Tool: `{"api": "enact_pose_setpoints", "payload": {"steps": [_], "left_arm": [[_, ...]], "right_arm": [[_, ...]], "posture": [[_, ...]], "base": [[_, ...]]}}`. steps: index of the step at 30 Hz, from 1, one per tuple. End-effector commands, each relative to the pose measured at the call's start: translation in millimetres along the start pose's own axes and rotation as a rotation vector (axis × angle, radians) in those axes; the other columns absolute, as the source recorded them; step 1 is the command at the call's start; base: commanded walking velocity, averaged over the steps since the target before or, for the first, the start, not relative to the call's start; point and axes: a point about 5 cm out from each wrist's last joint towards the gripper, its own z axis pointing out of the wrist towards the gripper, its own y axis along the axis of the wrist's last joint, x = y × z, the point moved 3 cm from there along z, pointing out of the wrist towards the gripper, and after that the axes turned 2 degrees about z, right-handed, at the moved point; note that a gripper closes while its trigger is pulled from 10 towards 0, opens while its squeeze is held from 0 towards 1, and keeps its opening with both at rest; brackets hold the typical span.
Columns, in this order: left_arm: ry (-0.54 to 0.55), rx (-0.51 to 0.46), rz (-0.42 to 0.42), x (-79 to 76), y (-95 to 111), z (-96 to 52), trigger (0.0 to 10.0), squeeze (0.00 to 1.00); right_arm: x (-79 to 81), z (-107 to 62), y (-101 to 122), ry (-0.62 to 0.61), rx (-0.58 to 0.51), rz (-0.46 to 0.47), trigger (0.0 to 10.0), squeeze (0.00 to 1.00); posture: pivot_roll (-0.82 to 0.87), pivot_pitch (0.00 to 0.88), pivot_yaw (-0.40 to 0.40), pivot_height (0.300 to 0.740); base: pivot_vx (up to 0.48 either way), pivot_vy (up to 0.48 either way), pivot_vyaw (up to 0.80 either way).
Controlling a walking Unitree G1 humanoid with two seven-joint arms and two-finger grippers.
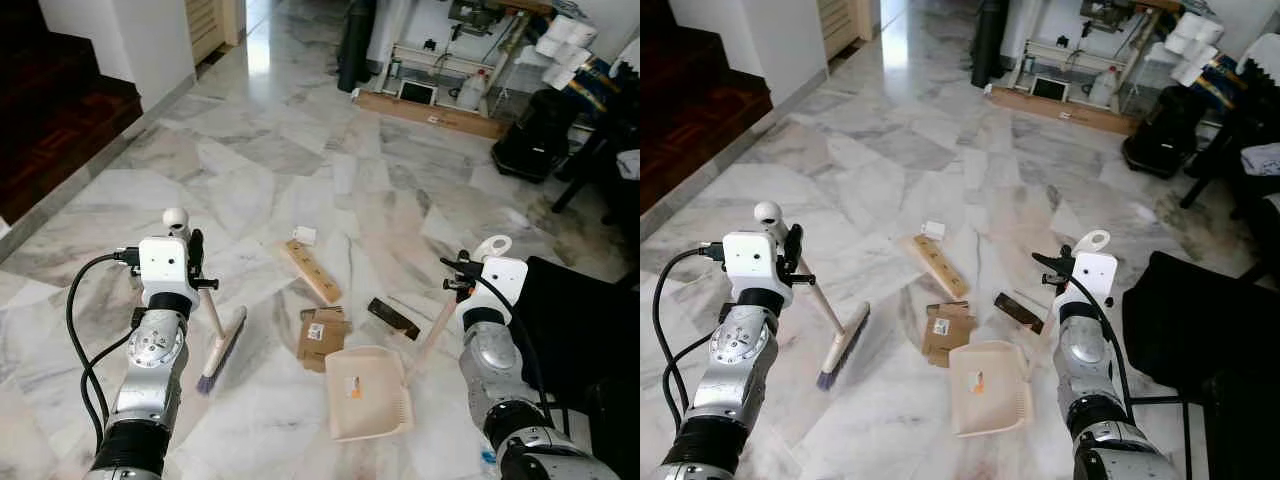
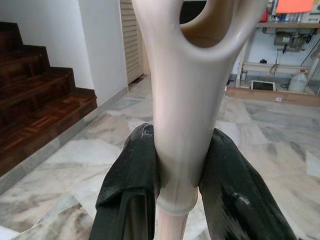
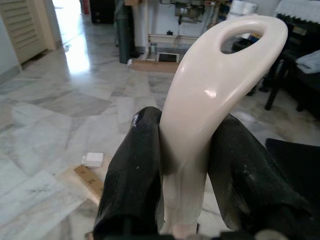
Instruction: Sweep floor
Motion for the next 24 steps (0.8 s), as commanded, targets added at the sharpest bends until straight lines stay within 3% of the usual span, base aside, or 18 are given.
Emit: {"api": "enact_pose_setpoints", "payload": {"steps": [1, 6, 24], "left_arm": [[-0.030, -0.060, 0.003, -7.6, 15.6, 3.2, 10.0, 0.00], [-0.021, -0.054, 0.004, -5.1, 14.1, 2.8, 10.0, 0.00], [-0.007, -0.058, 0.008, -1.8, 14.9, 2.7, 10.0, 0.00]], "right_arm": [[-2.8, 5.3, 13.6, -0.013, -0.052, 0.012, 10.0, 0.00], [-2.4, 5.7, 14.1, -0.011, -0.053, 0.015, 10.0, 0.00], [1.0, 6.4, 16.7, -0.002, -0.066, 0.014, 10.0, 0.00]], "posture": [[0.10, 0.115, -0.125, 0.740], [0.10, 0.114, -0.125, 0.740], [0.10, 0.113, -0.132, 0.740]], "base": [[0.000, 0.000, -0.47], [0.097, 0.000, -0.79], [0.282, 0.000, 0.00]]}}
